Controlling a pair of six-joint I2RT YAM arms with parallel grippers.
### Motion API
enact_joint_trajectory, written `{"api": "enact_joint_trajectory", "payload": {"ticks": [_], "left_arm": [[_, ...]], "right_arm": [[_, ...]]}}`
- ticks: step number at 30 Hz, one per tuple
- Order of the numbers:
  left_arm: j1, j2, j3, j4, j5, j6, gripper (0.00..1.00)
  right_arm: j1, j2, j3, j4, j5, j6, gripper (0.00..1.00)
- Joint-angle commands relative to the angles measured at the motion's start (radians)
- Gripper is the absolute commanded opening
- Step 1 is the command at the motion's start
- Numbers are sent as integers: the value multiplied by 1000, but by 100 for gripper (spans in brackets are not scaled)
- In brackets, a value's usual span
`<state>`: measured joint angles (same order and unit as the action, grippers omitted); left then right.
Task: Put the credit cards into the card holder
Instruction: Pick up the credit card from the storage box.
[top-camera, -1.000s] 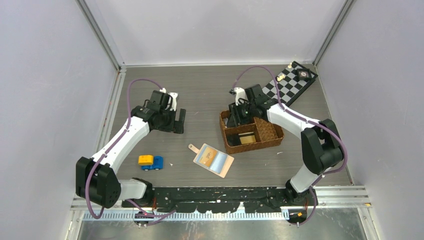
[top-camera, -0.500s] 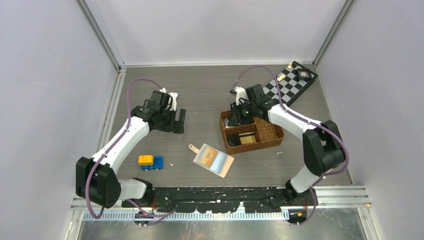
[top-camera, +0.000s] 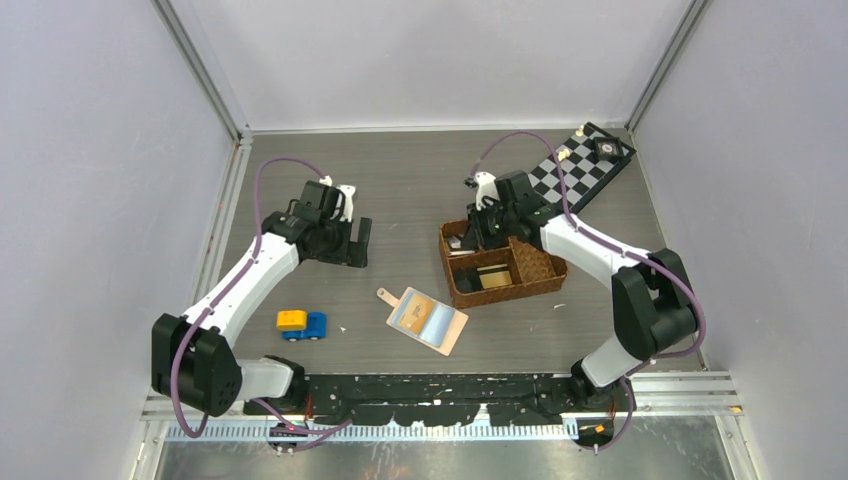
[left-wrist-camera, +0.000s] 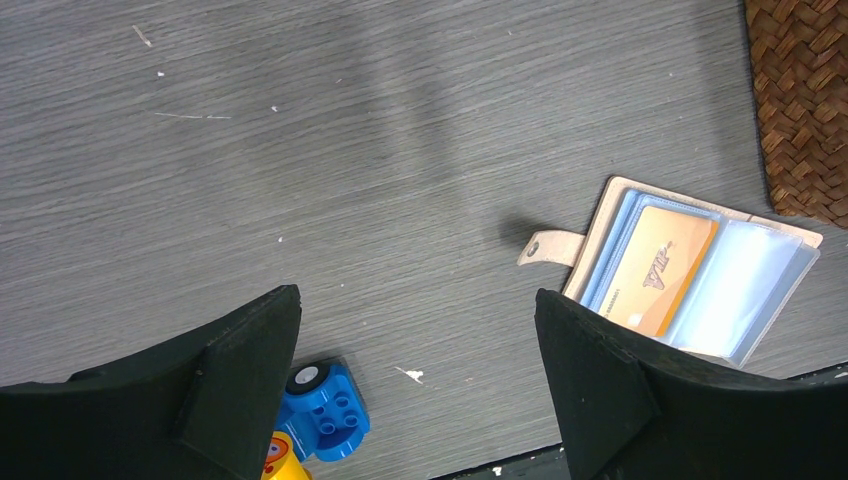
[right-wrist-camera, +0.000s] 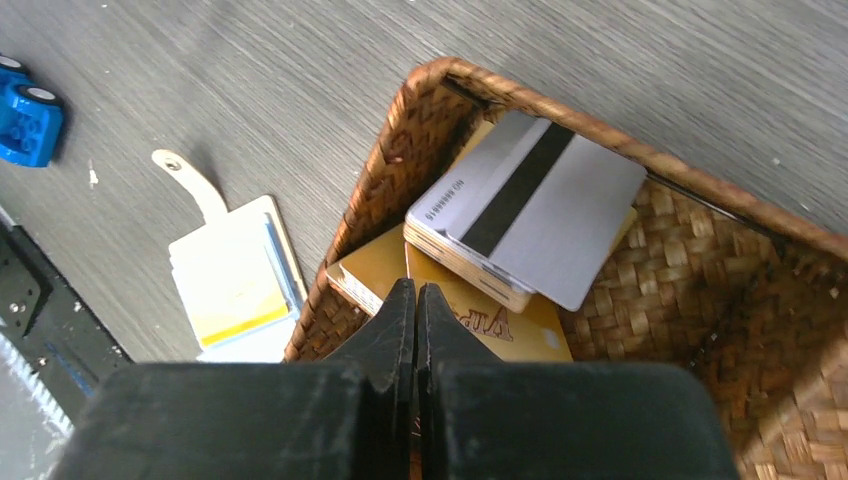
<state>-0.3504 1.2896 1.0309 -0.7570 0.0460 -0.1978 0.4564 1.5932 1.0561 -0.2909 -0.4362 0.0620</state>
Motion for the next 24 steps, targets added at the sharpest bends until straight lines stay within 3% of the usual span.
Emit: {"api": "enact_joint_trajectory", "payload": {"ticks": [1, 5, 11, 21, 24], "left_arm": [[7, -27, 5, 19, 4, 11, 89], [7, -26, 5, 19, 5, 11, 89], [7, -28, 5, 19, 5, 11, 89], [7, -34, 1, 26, 32, 11, 88], [7, -35, -4, 35, 93, 12, 82]], "right_arm": [[0, -109, -75, 124, 124, 31, 1], [1, -163, -147, 239, 226, 42, 0], [4, -173, -178, 324, 250, 68, 1], [6, -244, -175, 301, 194, 79, 0], [8, -268, -175, 306, 181, 86, 1]]}}
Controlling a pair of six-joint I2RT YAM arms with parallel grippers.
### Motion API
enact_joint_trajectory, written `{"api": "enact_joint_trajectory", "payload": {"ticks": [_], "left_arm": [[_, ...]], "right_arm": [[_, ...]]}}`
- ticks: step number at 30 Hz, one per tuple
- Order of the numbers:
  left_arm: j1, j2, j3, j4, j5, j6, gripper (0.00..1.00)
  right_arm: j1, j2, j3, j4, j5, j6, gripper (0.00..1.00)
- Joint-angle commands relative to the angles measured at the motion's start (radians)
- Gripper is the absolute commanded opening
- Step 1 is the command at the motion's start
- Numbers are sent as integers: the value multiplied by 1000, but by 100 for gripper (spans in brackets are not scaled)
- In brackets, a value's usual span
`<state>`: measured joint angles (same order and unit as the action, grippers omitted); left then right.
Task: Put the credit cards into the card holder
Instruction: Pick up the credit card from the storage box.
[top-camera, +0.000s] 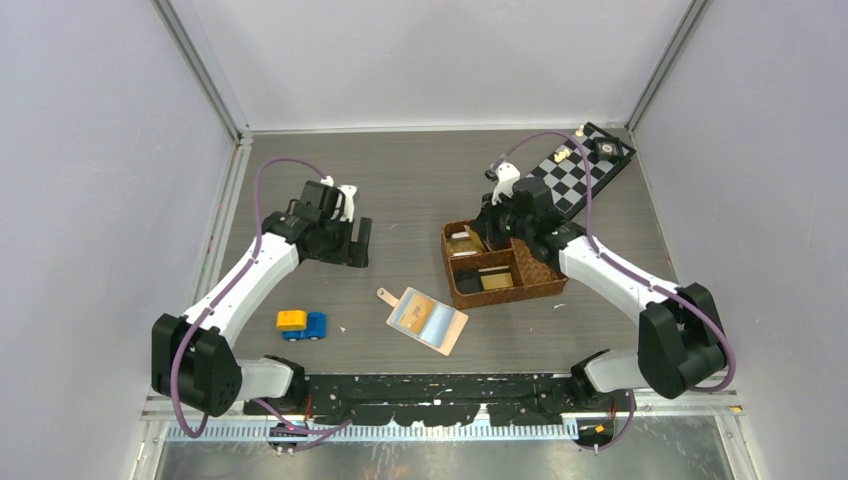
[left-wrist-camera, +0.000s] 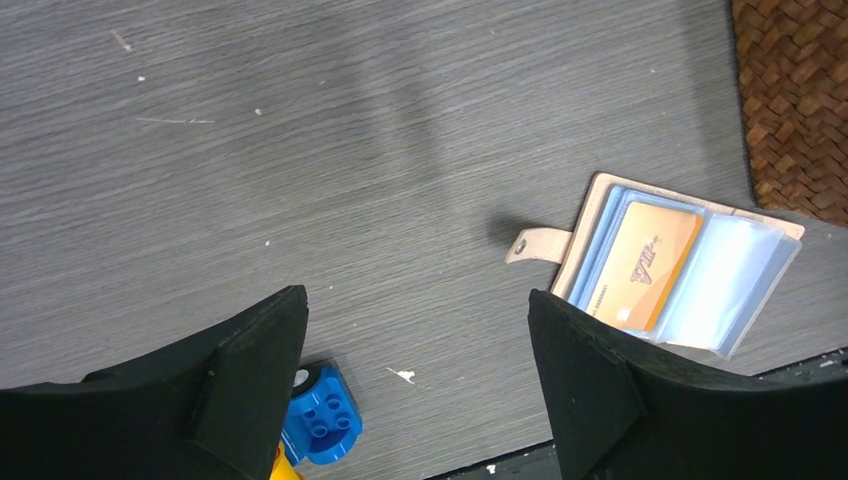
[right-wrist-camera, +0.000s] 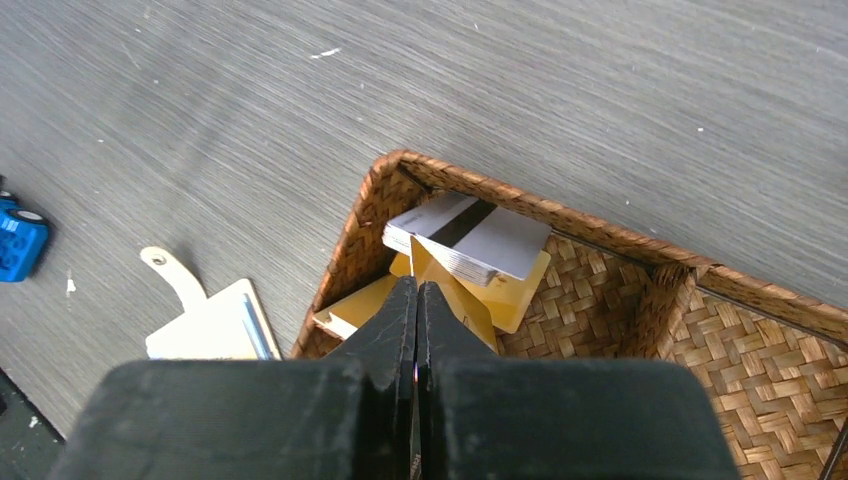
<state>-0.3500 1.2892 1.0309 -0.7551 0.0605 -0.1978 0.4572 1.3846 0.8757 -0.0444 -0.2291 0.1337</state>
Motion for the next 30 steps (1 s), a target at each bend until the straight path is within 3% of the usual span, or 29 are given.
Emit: {"api": "enact_joint_trajectory", "payload": {"ticks": [1, 7, 11, 18, 24, 30], "left_arm": [[6, -36, -3, 36, 108, 12, 80], [5, -57, -2, 100, 270, -70, 76], [5, -65, -25, 221, 376, -157, 68], [-57, -18, -20, 401, 540, -242, 68], [-186, 43, 40, 493, 655, -241, 69], [-226, 33, 37, 629, 780, -285, 71]], "right_arm": [[6, -70, 4, 66, -27, 16, 1], [7, -130, -7, 134, 0, 46, 1], [7, -162, -14, 183, 6, 71, 0], [5, -215, -13, 200, -50, 157, 0], [-2, -293, 17, 108, -168, 240, 0], [-16, -325, 40, 67, -392, 352, 1]]}}
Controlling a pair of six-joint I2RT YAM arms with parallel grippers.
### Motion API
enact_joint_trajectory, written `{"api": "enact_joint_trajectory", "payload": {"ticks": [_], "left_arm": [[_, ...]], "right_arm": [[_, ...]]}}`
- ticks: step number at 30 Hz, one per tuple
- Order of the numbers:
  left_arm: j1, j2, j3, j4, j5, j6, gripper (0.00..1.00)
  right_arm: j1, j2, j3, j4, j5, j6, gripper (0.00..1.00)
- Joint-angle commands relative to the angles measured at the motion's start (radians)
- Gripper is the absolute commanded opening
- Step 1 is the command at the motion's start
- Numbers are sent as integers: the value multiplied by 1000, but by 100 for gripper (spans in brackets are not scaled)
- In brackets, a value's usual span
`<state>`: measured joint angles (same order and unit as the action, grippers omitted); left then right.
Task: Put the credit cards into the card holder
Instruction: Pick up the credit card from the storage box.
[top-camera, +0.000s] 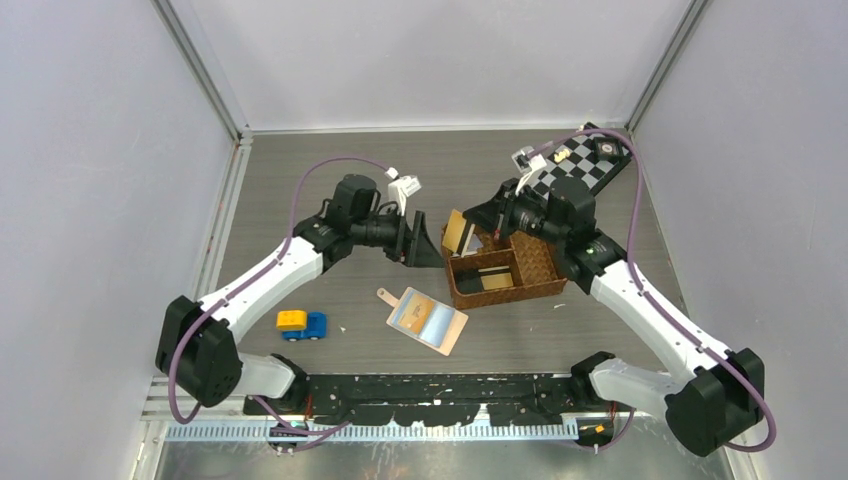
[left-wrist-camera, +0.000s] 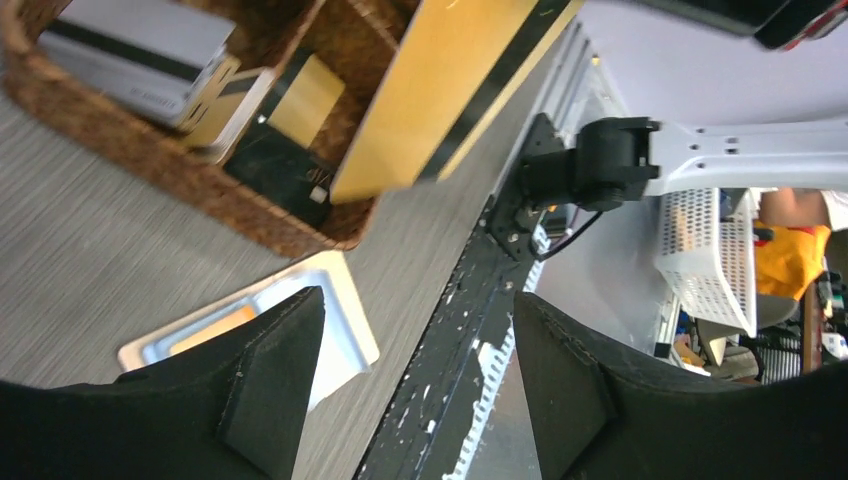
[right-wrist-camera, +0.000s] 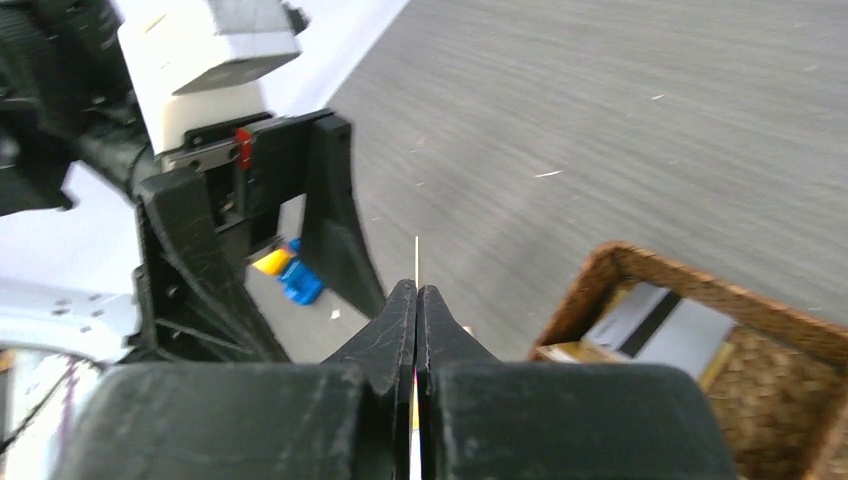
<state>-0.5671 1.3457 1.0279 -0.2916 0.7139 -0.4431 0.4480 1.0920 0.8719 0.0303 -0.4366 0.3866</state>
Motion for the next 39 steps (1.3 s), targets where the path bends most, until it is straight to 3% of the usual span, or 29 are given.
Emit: {"api": "enact_joint_trajectory", "payload": {"ticks": [1, 6, 12, 20, 26, 30, 33, 36, 39], "left_arm": [[-11, -26, 39, 175, 132, -43, 72], [-13, -59, 46, 94, 42, 8, 72], [-13, -89, 31, 141, 95, -57, 69], [-31, -110, 15, 159, 154, -126, 44], [-39, -115, -33, 300, 198, -231, 32], [-40, -112, -46, 325, 212, -246, 1], [-38, -123, -30, 186, 159, -161, 0], [-34, -134, 40, -77, 20, 4, 0], [-12, -138, 101, -274, -159, 142, 0]], "right_arm": [[-6, -37, 44, -1, -218, 124, 1], [-7, -69, 50, 9, -308, 174, 0], [-6, -88, 53, 22, -378, 204, 1], [-6, -76, 60, 40, -404, 220, 0], [-6, -72, 59, 43, -401, 224, 0], [-6, -75, 61, 1, -371, 205, 1], [-6, -92, 65, -111, -286, 171, 21], [-6, -129, 71, -259, -143, 143, 43], [2, -169, 63, -400, 43, 180, 50]]}}
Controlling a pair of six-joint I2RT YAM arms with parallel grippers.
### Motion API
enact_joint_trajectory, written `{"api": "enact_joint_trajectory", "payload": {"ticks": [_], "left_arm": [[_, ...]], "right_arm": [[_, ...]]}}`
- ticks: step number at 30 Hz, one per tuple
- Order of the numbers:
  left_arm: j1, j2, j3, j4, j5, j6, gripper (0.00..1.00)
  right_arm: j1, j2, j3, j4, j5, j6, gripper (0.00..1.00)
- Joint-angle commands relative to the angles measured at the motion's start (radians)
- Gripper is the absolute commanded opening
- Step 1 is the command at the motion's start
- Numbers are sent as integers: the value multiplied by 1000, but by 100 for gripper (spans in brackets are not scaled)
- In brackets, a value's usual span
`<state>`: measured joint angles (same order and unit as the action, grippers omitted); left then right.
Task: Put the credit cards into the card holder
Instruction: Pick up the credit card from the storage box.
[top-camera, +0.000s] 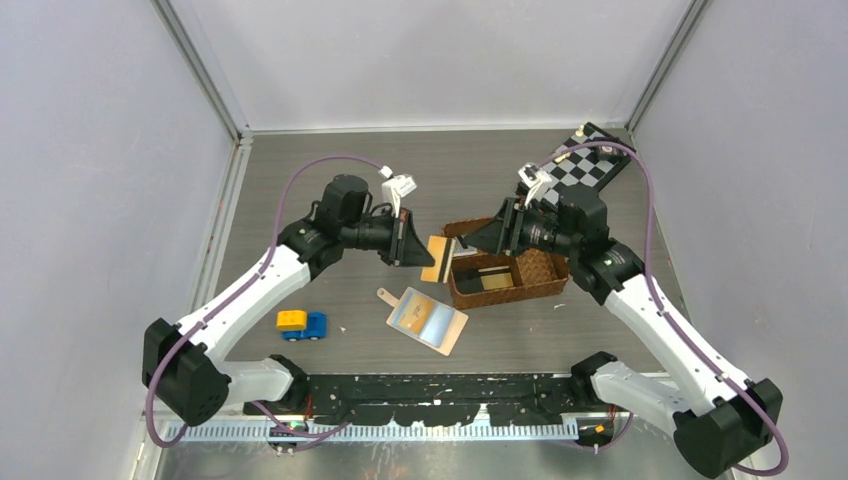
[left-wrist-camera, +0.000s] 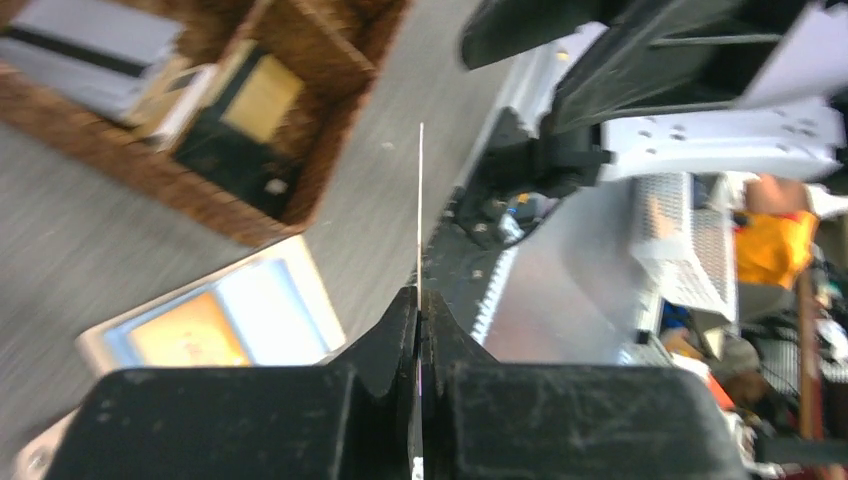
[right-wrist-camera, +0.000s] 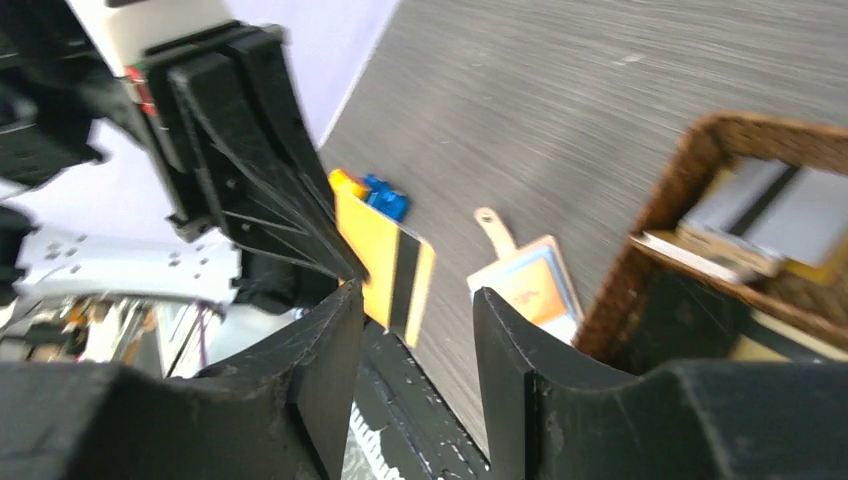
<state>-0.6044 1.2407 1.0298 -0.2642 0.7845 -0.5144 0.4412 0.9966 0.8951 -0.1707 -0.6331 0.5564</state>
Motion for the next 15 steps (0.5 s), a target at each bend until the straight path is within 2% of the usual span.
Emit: {"api": "enact_joint_trajectory", "payload": {"ticks": [1, 3, 5, 8, 12, 15], "left_arm": [[32, -35, 107, -336, -317, 240, 0], [37, -42, 91, -350, -408, 267, 0], [54, -45, 66, -332, -438, 280, 0], [76, -49, 49, -351, -478, 294, 0], [78, -69, 30, -391, -583, 305, 0], [77, -63, 28, -398, -571, 282, 0]], "right_arm": [[16, -88, 26, -231, 278, 51, 51], [50, -123, -24, -244, 343, 145, 53], [114, -160, -84, -230, 401, 241, 53], [305, -166, -148, -224, 575, 338, 53], [539, -89, -204, -214, 864, 496, 54], [661, 28, -206, -202, 989, 624, 54]]}}
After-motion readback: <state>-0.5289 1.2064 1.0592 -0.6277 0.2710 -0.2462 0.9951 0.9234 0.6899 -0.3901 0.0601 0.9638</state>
